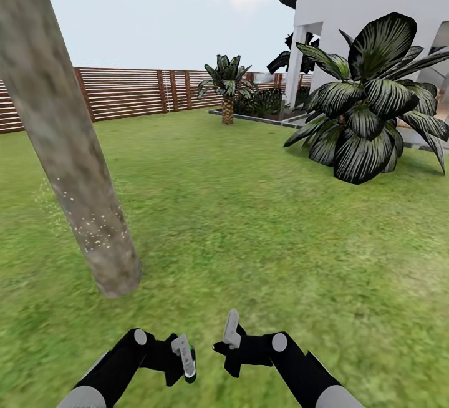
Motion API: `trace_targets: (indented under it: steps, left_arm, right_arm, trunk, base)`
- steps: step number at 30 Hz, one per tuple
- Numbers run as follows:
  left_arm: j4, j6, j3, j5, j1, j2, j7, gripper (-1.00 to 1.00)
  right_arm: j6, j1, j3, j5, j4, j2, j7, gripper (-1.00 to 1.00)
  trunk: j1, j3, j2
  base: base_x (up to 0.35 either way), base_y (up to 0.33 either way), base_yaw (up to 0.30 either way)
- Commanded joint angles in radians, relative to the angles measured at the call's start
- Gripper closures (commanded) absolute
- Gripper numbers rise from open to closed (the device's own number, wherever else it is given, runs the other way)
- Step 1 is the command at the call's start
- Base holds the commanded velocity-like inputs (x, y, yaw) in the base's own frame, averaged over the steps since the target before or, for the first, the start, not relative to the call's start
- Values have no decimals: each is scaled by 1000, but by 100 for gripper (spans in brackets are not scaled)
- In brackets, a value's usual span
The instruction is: In the garden, pick up the pesticide atomizer on the floor and spray pesticide onto both trees until each tree trunk is fully covered.
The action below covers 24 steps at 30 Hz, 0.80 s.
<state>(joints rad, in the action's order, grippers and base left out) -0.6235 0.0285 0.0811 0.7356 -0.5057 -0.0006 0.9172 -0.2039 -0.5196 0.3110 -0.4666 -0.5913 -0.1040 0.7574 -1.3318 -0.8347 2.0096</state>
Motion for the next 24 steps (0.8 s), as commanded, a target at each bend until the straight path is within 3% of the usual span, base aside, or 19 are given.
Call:
trace_targets:
  steps: [1, 11, 24]
  left_arm:
    - [-2, 2, 0, 4, 0, 0, 4, 100]
    - [-2, -4, 2, 2, -2, -25, 40, 100]
    - [-1, -19, 0, 1, -4, -62, 42, 100]
  right_arm:
    - [-6, 0, -1, -10, -1, 0, 0, 100]
    - [-6, 0, -3, -10, 1, 6, -1, 100]
    - [-7, 0, -3, -10, 1, 8, -1, 100]
  trunk:
    - [0, -1, 0]
    - [0, -1, 0]
    - [0, -1, 0]
  base:
    - [0, 0, 0]
    - [0, 0, 0]
    - [0, 0, 0]
